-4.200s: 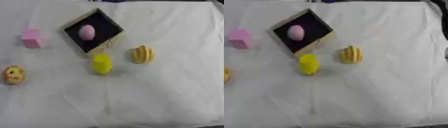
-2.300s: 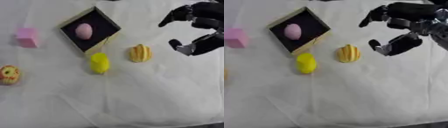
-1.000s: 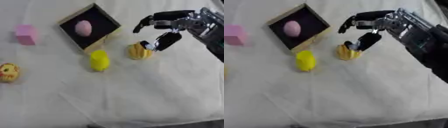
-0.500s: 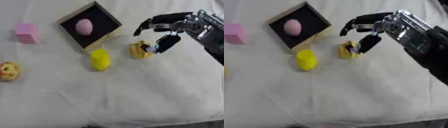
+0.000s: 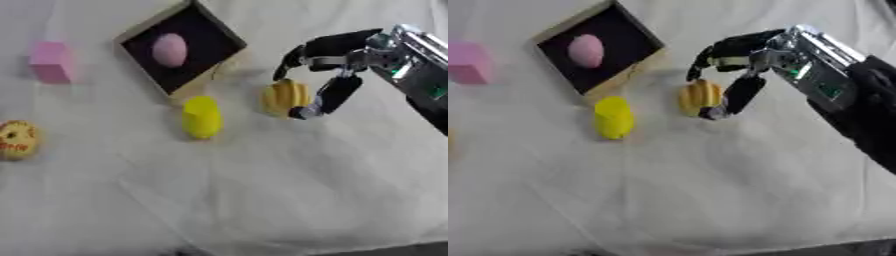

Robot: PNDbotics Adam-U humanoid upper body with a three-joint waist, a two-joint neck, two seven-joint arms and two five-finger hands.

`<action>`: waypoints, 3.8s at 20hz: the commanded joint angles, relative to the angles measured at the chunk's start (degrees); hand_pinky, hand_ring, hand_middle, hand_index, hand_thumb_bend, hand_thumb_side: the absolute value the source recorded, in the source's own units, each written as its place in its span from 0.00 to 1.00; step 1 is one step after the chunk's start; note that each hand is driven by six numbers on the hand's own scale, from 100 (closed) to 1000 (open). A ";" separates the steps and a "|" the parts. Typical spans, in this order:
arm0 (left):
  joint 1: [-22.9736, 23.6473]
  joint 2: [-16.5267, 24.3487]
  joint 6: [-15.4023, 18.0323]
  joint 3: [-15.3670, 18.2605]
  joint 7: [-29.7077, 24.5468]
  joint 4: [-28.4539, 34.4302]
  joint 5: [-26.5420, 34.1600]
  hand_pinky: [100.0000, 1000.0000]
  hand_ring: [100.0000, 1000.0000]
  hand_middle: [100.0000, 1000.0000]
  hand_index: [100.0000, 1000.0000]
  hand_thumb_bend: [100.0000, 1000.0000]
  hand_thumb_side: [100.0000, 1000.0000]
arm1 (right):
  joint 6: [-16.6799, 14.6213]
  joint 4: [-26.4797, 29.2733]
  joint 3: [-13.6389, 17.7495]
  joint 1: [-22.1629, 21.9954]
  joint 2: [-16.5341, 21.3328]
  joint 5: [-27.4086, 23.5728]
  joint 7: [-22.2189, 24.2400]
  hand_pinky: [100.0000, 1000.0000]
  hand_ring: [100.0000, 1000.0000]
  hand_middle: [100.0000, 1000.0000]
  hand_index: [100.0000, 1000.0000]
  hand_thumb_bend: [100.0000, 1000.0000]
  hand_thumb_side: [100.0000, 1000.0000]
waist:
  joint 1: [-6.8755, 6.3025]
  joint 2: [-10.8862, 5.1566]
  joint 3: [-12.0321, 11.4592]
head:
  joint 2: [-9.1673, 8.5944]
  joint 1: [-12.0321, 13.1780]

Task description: Pick up objects on the table and place them in the box.

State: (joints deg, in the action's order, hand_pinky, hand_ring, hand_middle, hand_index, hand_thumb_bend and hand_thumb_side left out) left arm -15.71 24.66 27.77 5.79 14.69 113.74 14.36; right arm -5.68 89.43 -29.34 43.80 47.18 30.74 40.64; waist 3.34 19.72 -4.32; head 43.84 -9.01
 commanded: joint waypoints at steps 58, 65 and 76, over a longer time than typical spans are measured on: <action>-7.75 2.71 1.02 -2.19 -3.57 0.85 2.52 0.66 0.67 0.55 0.77 0.00 0.54 | -4.28 -7.26 6.60 15.66 -5.55 -0.76 -24.83 0.85 0.77 0.58 0.74 0.00 0.29 | 4.74 4.75 -9.70 | -4.43 -8.81; -7.95 2.48 0.92 -2.28 -3.74 0.85 2.73 0.66 0.67 0.55 0.77 0.00 0.54 | -8.61 -7.13 6.01 15.14 -5.52 -2.16 -16.77 0.90 0.90 0.75 0.90 0.00 0.25 | 4.64 4.75 -9.63 | -4.27 -9.81; -7.73 2.31 0.72 -2.22 -3.76 0.85 2.92 0.66 0.67 0.55 0.77 0.00 0.55 | -6.93 -6.72 7.50 14.68 -5.09 1.29 -15.99 0.95 0.95 0.80 0.96 0.14 0.34 | 4.62 4.33 -9.30 | -3.71 -9.51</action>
State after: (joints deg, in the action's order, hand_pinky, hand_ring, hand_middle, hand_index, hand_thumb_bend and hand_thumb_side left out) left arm -22.88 25.77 28.54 3.38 11.01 113.74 17.17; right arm -12.92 81.98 -22.93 57.87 40.54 31.51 24.75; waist 7.68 24.93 -13.71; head 39.82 -18.53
